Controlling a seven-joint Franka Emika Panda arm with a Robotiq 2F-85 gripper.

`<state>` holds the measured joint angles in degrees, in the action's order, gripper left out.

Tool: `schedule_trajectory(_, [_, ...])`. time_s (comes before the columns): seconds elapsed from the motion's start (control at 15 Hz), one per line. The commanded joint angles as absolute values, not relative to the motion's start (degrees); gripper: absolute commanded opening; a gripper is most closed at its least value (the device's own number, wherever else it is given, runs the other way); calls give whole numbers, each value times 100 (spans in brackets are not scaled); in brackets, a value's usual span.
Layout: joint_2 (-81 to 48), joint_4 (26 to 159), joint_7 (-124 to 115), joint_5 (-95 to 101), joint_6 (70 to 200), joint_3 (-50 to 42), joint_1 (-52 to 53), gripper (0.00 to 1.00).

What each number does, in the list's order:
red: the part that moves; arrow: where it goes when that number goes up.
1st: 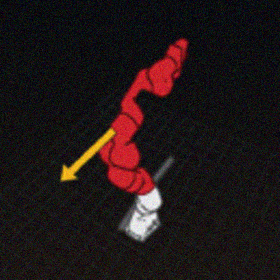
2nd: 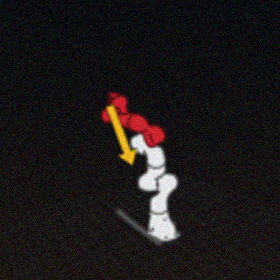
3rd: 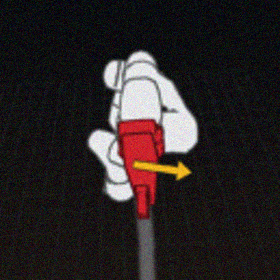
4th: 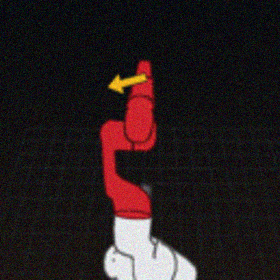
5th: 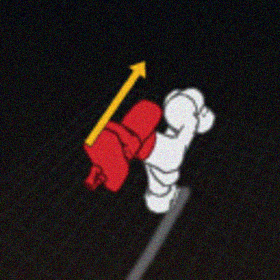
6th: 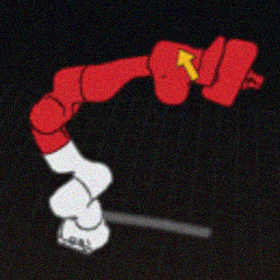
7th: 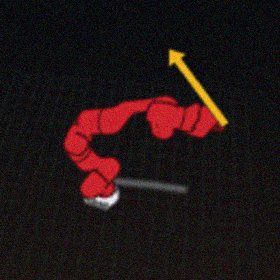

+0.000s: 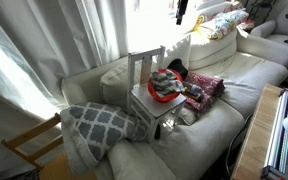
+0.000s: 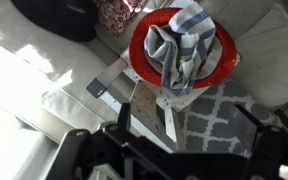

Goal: Flip the orange hat on the chair seat upside down, pick up a towel on the pillow and place it in the orange hat

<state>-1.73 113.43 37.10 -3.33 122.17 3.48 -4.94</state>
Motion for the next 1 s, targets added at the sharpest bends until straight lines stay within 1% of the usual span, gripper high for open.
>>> schedule_trajectory(0.0, [553,12102,3922,-688,12342,132,-377,100])
schedule_trajectory(0.47, [1288,12713,3782,-822,12411,-149,-207,100])
schedule_trajectory(0.53, [996,12342,3744,-667,12222,-143,-183,100])
schedule_trajectory(0.93, [1166,12495,3739,-692,12235,-208,-142,100])
